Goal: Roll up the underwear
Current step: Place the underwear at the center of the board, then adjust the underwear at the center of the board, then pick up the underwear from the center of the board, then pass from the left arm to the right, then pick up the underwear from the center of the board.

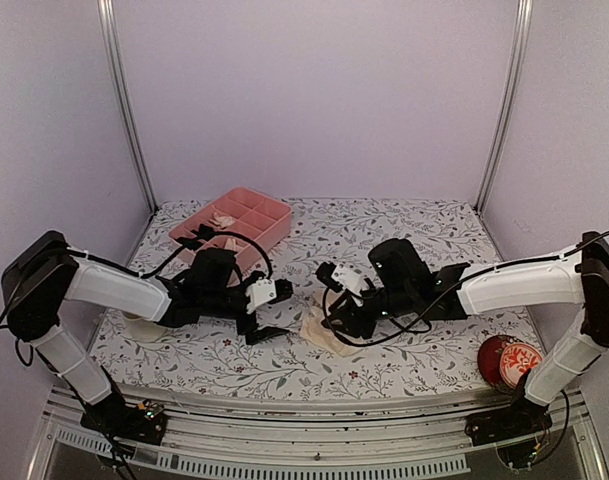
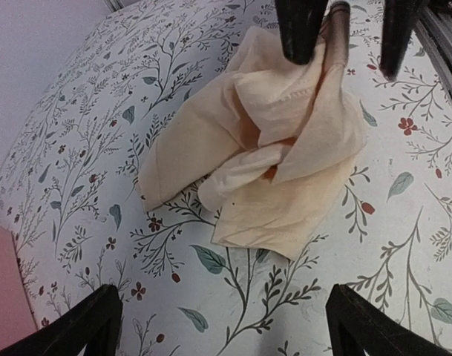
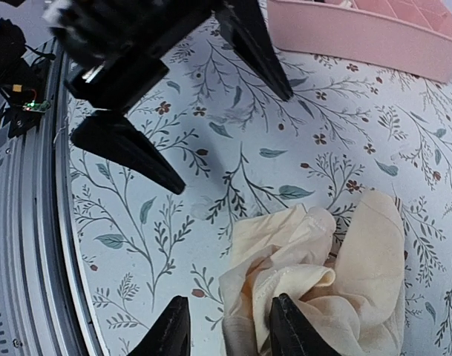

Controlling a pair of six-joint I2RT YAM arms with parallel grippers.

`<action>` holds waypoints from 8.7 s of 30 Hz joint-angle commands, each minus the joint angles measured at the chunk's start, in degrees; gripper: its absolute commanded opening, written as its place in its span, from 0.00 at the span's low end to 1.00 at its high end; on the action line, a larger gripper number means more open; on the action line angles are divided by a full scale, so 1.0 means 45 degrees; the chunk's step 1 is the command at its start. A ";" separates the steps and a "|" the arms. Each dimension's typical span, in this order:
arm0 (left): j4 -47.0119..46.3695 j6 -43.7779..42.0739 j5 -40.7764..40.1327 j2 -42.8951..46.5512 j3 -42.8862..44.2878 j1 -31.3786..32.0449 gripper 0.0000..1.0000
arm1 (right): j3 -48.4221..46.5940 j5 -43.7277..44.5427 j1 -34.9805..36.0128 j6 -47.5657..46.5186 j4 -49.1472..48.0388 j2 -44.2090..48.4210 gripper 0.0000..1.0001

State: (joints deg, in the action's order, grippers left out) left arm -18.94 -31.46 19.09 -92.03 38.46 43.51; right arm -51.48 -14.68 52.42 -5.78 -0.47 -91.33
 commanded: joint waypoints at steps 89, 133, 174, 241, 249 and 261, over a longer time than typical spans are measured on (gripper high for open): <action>1.0485 -0.1265 0.2323 -0.5367 0.9761 0.2525 0.00 | 0.1999 1.0272 0.2567 -0.1083 -0.0465 0.6246 0.74; 0.4724 0.0176 -0.2356 0.1926 0.6589 0.1412 0.00 | 0.3630 0.9749 0.3281 -0.4695 -0.6408 0.0957 0.99; 0.6004 0.0663 -0.1187 0.4668 0.7696 0.1388 0.00 | 0.4330 0.1653 -0.0781 -0.0825 -0.7825 0.1780 0.85; 0.0620 -0.3217 -0.5354 -0.0886 0.1842 0.5480 0.95 | -0.5024 0.3913 -0.2432 0.2358 0.7222 -0.5466 0.03; 0.3682 -0.1926 -0.5247 -0.3542 0.5406 0.5887 0.89 | -0.4189 0.3614 -0.2679 0.2286 0.6162 -0.5214 0.03; 0.6248 -0.0891 -0.5547 -0.5949 0.7969 0.6064 0.90 | -0.3587 0.3296 -0.2712 0.2261 0.5545 -0.4844 0.03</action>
State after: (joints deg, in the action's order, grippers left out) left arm 2.31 -38.13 -5.43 -116.71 71.33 69.84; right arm -70.37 1.52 40.58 4.67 23.29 -112.25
